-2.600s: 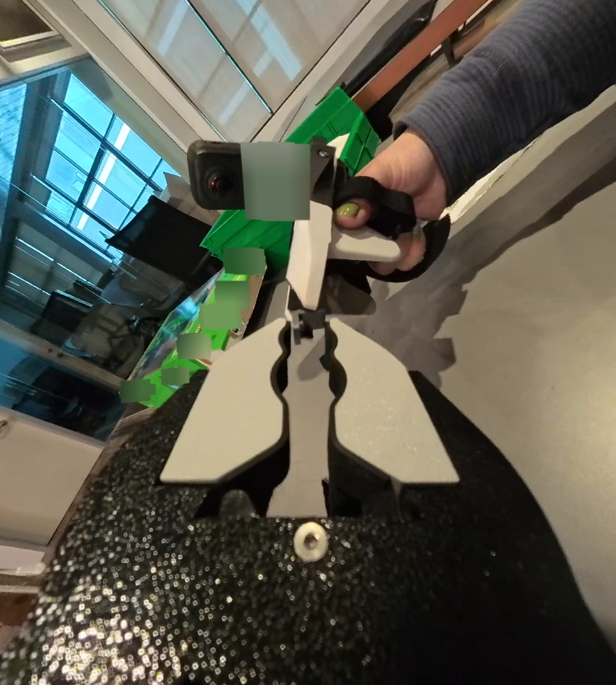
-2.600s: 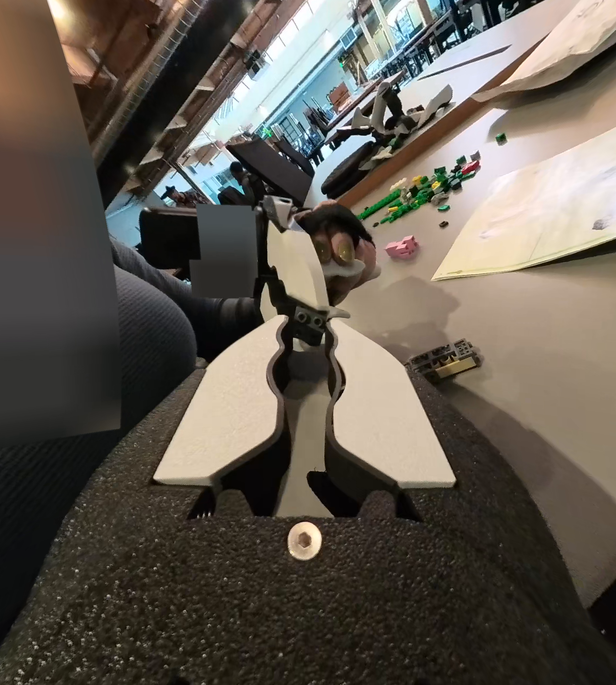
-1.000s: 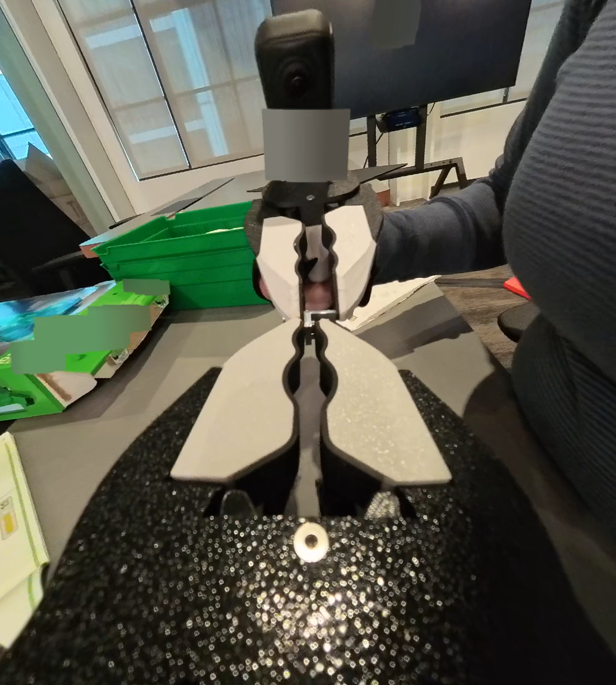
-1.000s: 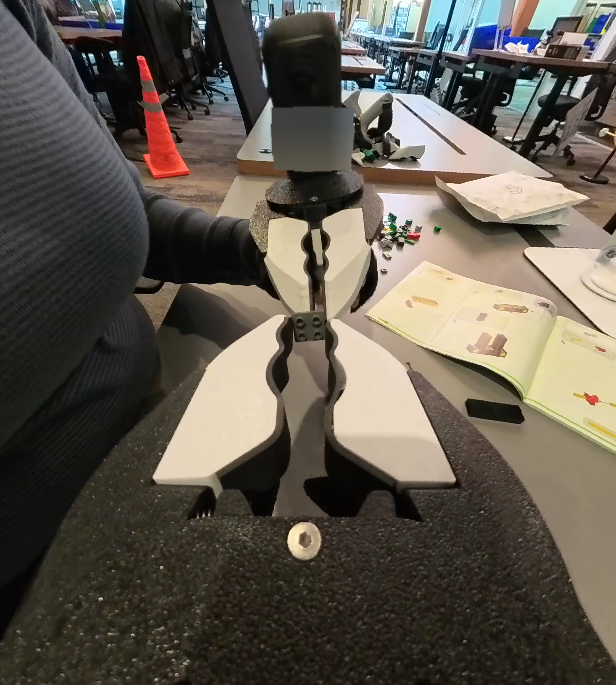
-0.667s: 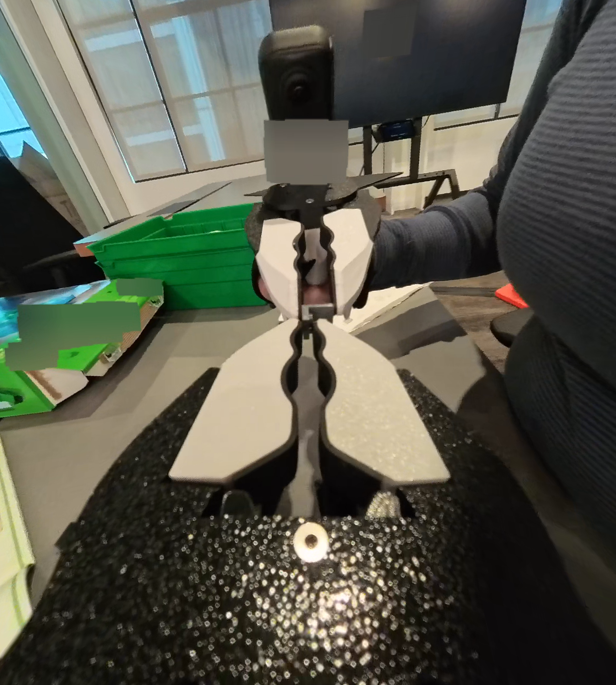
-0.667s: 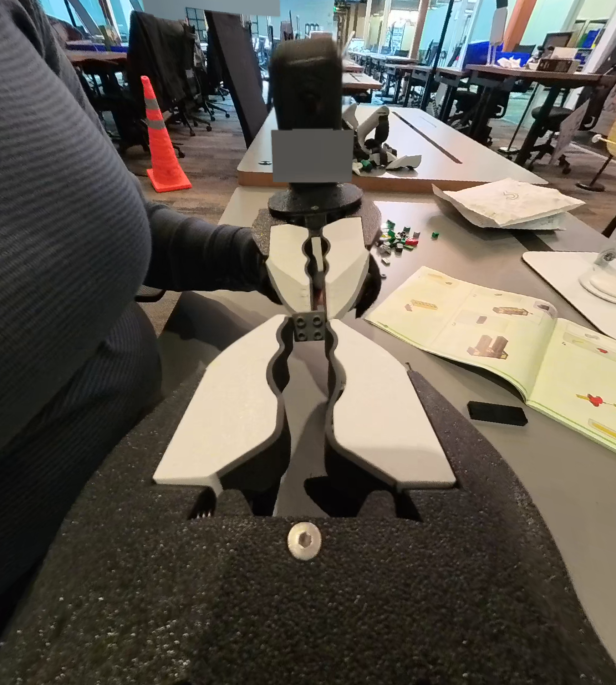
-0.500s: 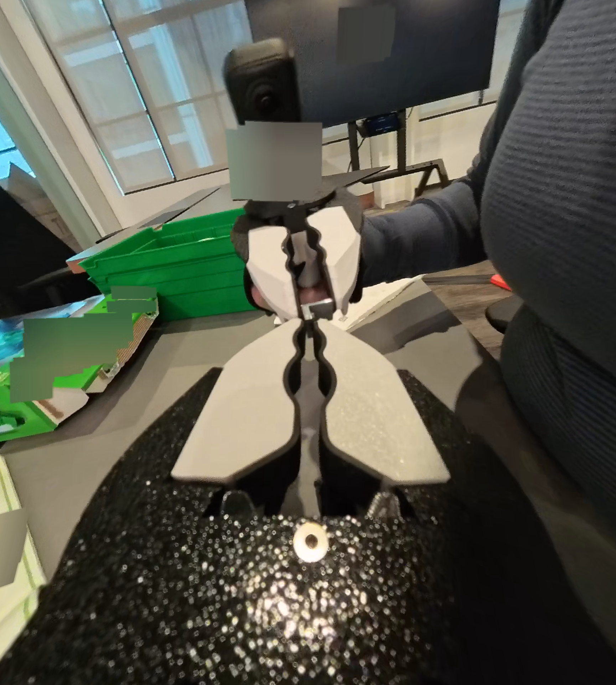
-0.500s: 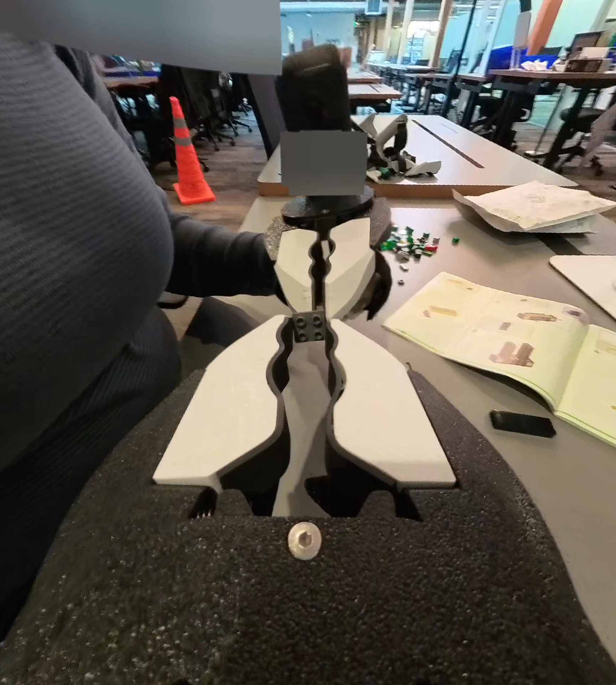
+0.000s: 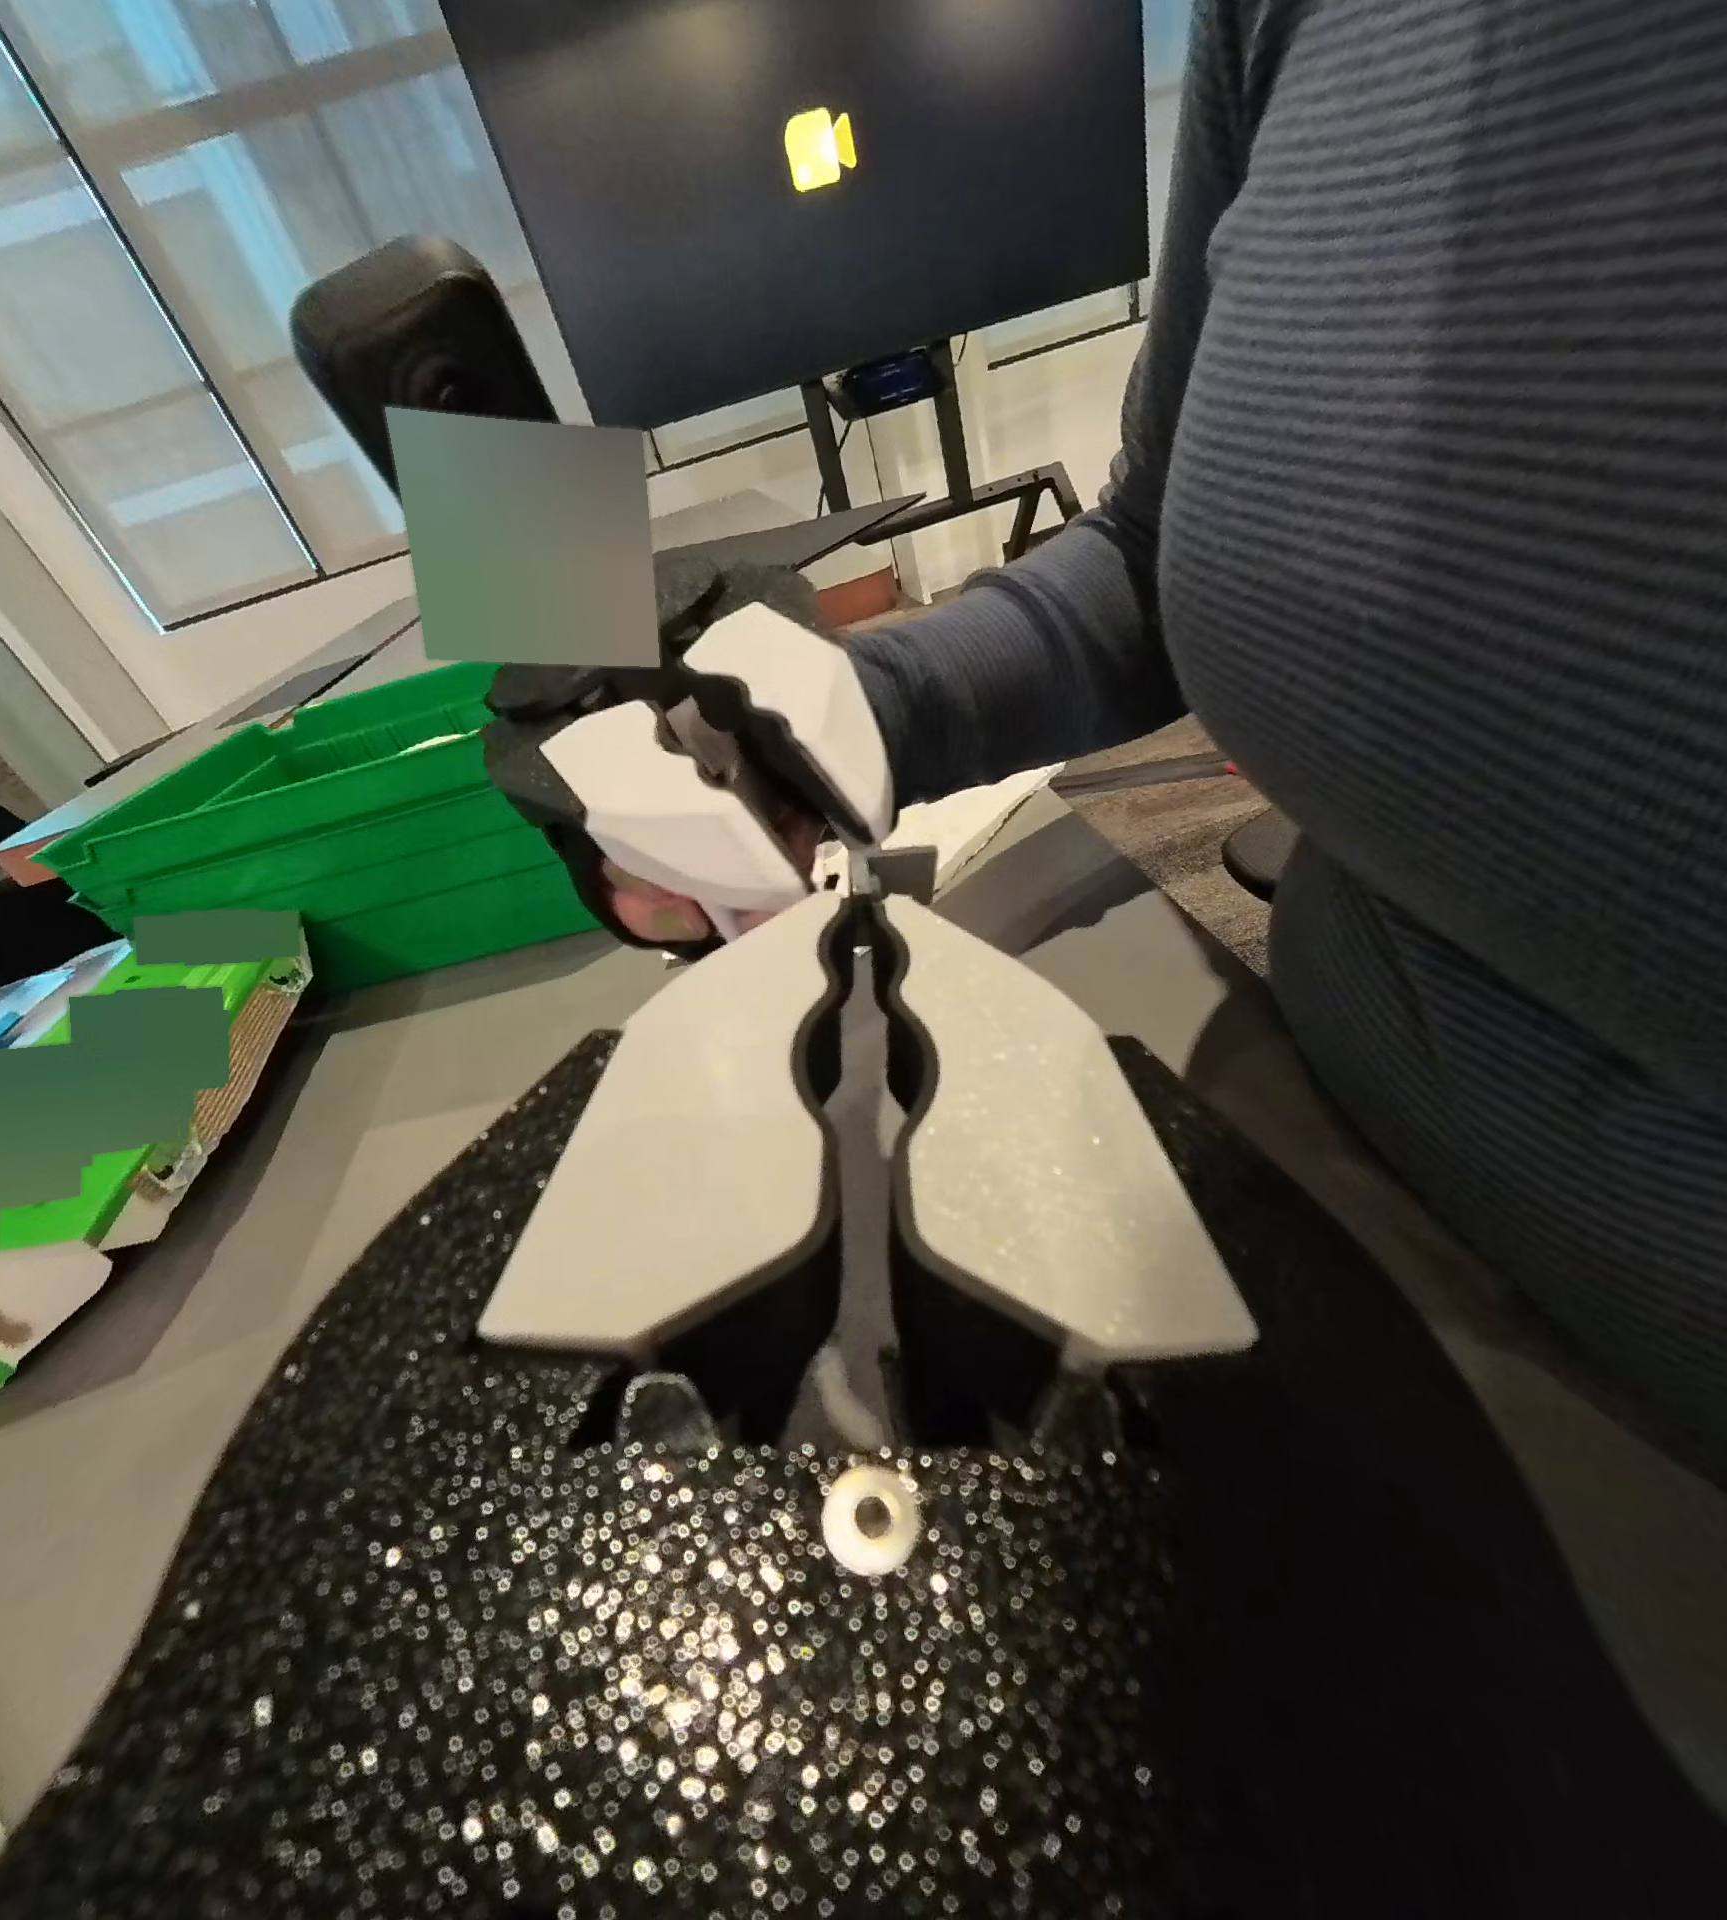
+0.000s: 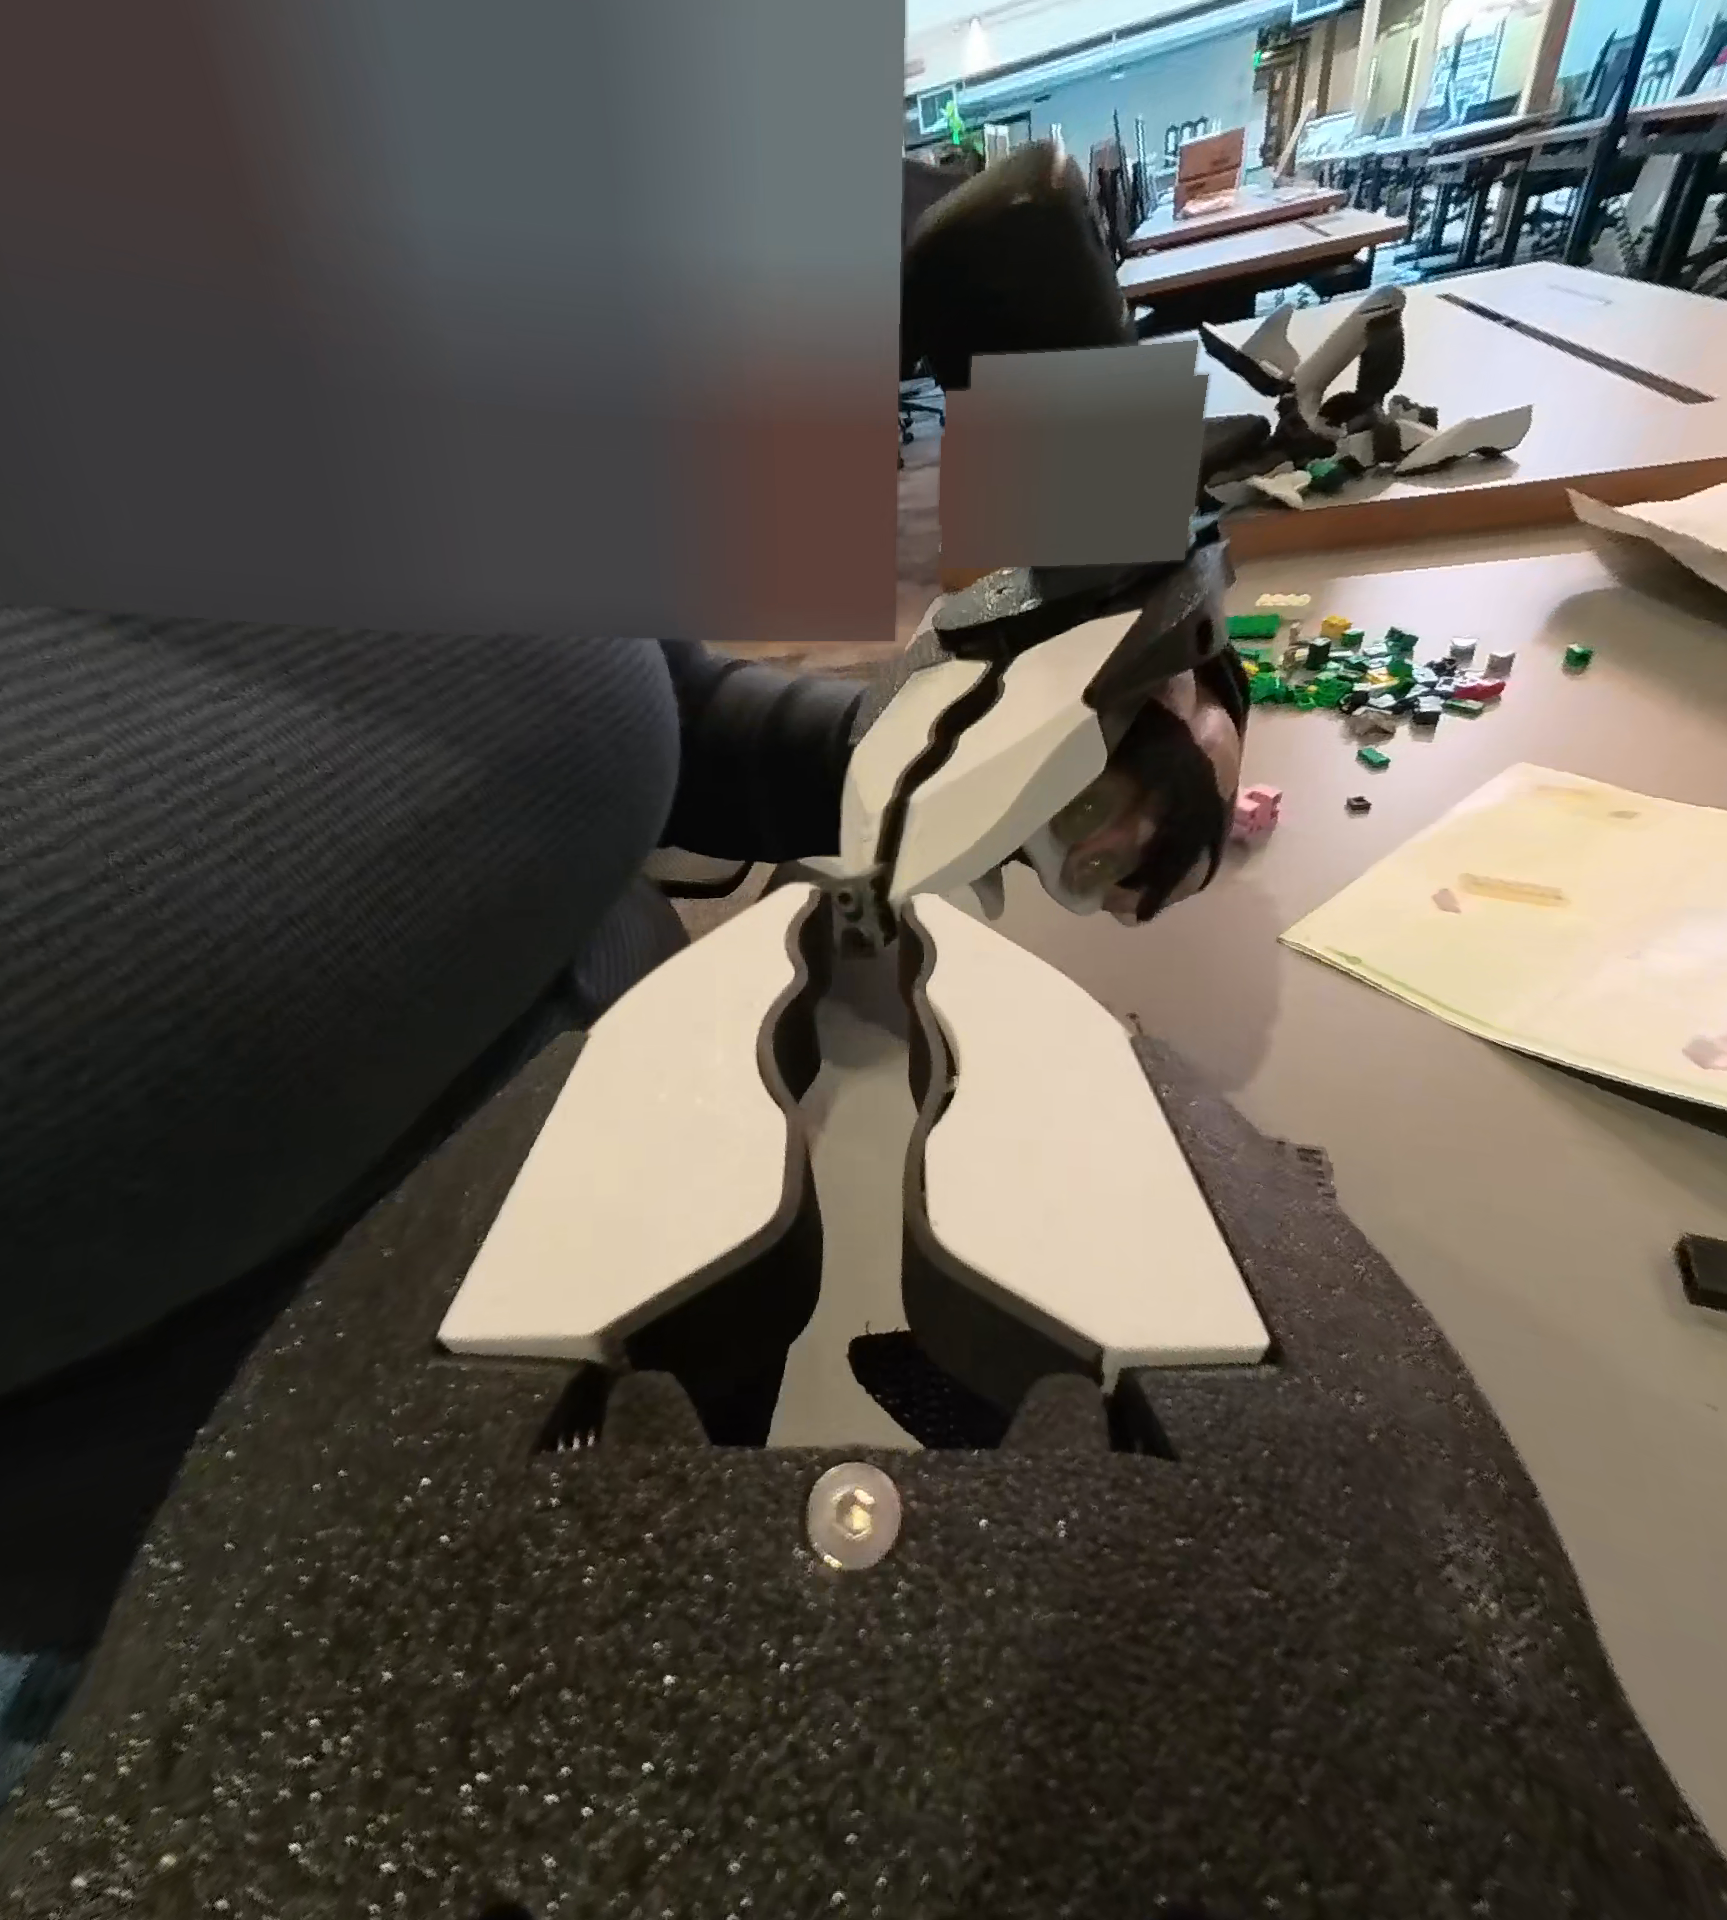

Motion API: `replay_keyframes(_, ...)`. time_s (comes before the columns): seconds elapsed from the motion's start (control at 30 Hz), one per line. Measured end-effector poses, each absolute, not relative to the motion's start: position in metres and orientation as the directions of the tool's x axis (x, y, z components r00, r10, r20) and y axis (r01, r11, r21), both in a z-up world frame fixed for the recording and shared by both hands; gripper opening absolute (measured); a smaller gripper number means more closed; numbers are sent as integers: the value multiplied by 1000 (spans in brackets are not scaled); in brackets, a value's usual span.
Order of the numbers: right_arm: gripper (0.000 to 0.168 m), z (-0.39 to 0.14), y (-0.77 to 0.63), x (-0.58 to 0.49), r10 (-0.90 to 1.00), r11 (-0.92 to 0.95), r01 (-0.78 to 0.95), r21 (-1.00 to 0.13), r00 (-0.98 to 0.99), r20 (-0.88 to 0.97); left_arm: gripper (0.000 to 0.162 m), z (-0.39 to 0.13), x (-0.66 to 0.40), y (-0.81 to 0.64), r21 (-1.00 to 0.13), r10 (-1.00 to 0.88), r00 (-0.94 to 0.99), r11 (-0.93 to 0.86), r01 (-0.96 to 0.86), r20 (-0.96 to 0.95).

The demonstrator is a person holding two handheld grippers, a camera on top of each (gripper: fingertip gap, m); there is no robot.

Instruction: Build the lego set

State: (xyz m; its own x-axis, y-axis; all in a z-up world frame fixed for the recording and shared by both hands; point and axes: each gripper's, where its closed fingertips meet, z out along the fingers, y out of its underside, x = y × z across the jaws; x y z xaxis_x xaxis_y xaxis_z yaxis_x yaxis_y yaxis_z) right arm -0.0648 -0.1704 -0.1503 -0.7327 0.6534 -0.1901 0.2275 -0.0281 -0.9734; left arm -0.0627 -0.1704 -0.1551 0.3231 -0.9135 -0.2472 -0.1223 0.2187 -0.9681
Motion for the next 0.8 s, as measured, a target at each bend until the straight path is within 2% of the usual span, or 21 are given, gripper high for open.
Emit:
replay_keyframes(0.5,7,-158,-170,-67,683,53,237,-970,-717,-138,3,-159,-63,-164,-968,-905,351,200,-148,-241)
replay_keyframes(0.6,5,-157,-167,-67,691,35,225,-974,-710,-139,4,-159,-64,-161,-974,-903,368,181,-138,-220)
replay_keyframes(0.63,0,-156,-166,-67,690,29,219,-975,-710,-139,4,-161,-64,-160,-975,-905,369,171,-143,-213)
replay_keyframes(0.8,0,-159,-163,-70,712,25,212,-977,-690,-132,0,-166,-61,-159,-972,-904,369,165,-165,-216)
